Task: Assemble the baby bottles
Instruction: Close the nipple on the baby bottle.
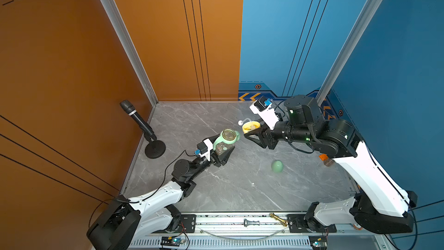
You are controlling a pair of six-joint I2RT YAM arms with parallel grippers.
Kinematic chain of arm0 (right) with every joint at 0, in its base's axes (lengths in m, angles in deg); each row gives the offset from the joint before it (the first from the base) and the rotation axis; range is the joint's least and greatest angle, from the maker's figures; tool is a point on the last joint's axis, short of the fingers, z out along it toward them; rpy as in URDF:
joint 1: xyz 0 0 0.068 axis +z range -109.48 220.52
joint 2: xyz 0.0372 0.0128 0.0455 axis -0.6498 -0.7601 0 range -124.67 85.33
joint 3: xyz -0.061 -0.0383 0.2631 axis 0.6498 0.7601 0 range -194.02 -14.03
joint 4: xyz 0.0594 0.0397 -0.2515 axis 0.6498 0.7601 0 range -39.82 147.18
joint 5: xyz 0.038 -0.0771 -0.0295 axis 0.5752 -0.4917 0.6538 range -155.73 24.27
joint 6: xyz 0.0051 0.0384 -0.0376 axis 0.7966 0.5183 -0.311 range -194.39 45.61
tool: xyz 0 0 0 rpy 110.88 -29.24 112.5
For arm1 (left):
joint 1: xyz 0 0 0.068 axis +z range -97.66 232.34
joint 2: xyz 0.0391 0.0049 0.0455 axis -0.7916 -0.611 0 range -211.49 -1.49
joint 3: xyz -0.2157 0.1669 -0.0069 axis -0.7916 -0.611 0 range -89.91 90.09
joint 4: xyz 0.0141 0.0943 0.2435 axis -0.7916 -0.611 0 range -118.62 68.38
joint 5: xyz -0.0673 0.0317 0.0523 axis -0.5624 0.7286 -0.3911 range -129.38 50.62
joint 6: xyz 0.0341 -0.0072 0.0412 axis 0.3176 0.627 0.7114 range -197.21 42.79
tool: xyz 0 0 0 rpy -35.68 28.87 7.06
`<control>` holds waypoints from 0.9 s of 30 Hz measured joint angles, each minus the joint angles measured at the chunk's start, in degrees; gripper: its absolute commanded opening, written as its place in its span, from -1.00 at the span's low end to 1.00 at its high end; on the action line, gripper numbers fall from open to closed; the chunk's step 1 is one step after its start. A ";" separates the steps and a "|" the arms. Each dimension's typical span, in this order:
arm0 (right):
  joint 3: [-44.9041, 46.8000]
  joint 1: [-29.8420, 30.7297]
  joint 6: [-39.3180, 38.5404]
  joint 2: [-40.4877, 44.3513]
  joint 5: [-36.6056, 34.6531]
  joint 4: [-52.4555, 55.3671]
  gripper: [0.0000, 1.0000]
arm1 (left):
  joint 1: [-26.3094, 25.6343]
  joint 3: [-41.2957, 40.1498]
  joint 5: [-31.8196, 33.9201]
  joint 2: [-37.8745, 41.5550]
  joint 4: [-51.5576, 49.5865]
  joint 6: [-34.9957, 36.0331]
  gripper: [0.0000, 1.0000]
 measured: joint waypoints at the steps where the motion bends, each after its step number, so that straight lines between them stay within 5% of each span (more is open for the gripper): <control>1: -0.37 0.00 0.00 -0.33 0.42 0.09 0.00 | -0.22 0.00 -0.02 -0.22 0.00 0.13 -0.33; 27: -0.55 1.29 0.07 -1.51 5.66 0.98 0.00 | -2.93 0.31 -0.04 -3.41 0.61 1.40 -0.32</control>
